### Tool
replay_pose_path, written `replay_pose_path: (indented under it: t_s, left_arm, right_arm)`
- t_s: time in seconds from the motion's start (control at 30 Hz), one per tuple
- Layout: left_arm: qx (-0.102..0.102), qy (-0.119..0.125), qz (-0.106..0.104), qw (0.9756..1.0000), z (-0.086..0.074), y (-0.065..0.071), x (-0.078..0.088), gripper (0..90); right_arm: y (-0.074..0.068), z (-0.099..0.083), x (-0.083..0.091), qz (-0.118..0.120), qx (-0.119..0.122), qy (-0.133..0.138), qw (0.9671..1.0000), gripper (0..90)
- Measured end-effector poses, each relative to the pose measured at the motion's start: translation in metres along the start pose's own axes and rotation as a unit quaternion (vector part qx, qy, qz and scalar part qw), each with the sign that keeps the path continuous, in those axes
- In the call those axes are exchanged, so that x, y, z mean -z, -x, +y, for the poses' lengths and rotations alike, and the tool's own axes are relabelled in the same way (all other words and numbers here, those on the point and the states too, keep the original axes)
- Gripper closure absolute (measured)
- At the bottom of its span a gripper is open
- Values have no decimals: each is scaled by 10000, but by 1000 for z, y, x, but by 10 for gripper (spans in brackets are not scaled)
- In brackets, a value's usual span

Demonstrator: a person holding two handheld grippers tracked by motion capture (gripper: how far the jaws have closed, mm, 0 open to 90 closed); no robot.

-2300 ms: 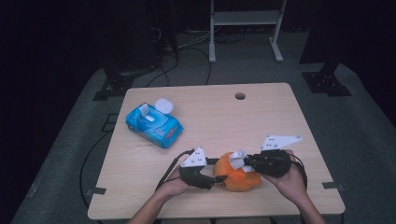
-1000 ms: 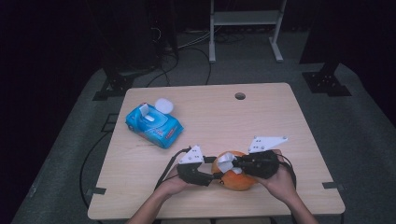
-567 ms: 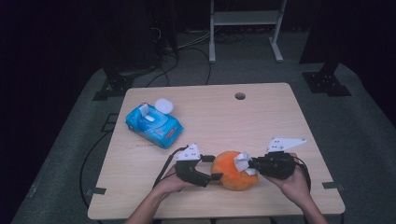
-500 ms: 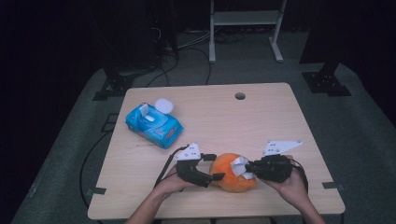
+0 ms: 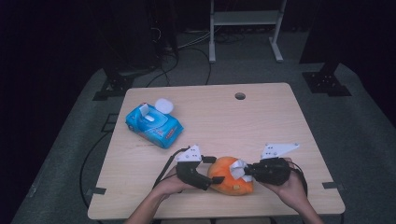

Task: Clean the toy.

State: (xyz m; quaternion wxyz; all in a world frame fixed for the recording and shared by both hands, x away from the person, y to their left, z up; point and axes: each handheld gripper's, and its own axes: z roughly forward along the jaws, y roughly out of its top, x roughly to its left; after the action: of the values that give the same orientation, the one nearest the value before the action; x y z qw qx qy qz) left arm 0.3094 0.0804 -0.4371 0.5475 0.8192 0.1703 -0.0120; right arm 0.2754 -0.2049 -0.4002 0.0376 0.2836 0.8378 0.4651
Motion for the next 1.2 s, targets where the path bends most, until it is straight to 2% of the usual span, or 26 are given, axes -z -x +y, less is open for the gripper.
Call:
replay_pose_path:
  t_s: [0.07,0.13,0.3,0.37,0.43,0.47,0.5,0.57,0.6,0.63,0.67,0.7,0.73,0.77,0.8,0.87,0.9,0.93,0.97,1.0,1.03,1.07,1.2]
  left_arm:
    - [137,-32,-131,9998,-1,-1,-2,154]
    - [178,-124,-203,9996,-3,-1,-5,123]
    - [161,-180,-269,9993,-9,0,-13,118]
    - [196,-163,-300,9992,-13,0,-15,193]
    - [139,-159,-238,9995,-14,2,-13,331]
    - [11,-50,-105,9999,-9,3,-9,390]
    - [11,-50,-105,9999,-9,3,-9,427]
    - [-233,230,128,9994,0,6,-4,455]
    - [-443,336,343,9979,5,6,-1,463]
    - [-443,336,343,9979,5,6,-1,465]
    - [-577,513,582,9953,11,7,3,466]
    - [-577,513,582,9953,11,7,3,466]
    - [-604,628,688,9938,11,6,5,465]
    - [-540,660,749,9935,8,0,8,462]
    - [-434,613,745,9944,4,-5,9,454]
    - [-387,523,746,9951,0,-10,9,443]
    - [-328,433,734,9958,-5,-14,8,401]
    - [-153,386,627,9972,-12,-21,11,379]
    - [-153,386,627,9972,-12,-21,11,363]
    - [-147,320,621,9974,-16,-24,14,351]
    - [-147,320,621,9974,-16,-24,14,342]
    - [-174,260,618,9976,-18,-24,16,339]
    - [-123,146,581,9981,-20,-27,19,331]
  right_arm:
    - [-2,-5,-2,162,15,-71,9998,841]
    - [-4,-6,-2,188,32,-100,9998,841]
    - [-4,-8,-4,252,25,-144,9996,840]
    - [-4,-7,-5,264,43,-189,9995,839]
    - [-3,-7,-5,254,36,-185,9995,839]
    - [-3,-5,-3,244,25,-144,9996,839]
    - [-3,-5,-3,244,25,-144,9996,839]
    - [-3,4,4,103,96,22,9999,839]
    - [-4,8,6,5,134,85,9999,839]
    - [-4,13,8,-114,194,156,9996,839]
    - [-4,17,8,-177,247,224,9993,839]
    - [-4,17,8,-177,247,224,9993,839]
    - [-2,25,5,-223,267,373,9987,840]
    - [-1,28,3,-222,273,420,9985,840]
    - [1,30,0,-227,261,462,9983,840]
    - [3,31,-6,-236,243,445,9984,839]
    - [8,27,-16,-319,201,287,9989,839]
    - [12,23,-20,-335,162,190,9991,838]
    - [12,23,-20,-335,162,190,9991,838]
    - [22,12,-24,-204,-16,176,9996,838]
    - [22,12,-24,-204,-16,176,9996,838]
    - [29,4,-21,-113,-222,192,9995,837]
    - [35,-7,-14,-585,-191,-99,9981,840]
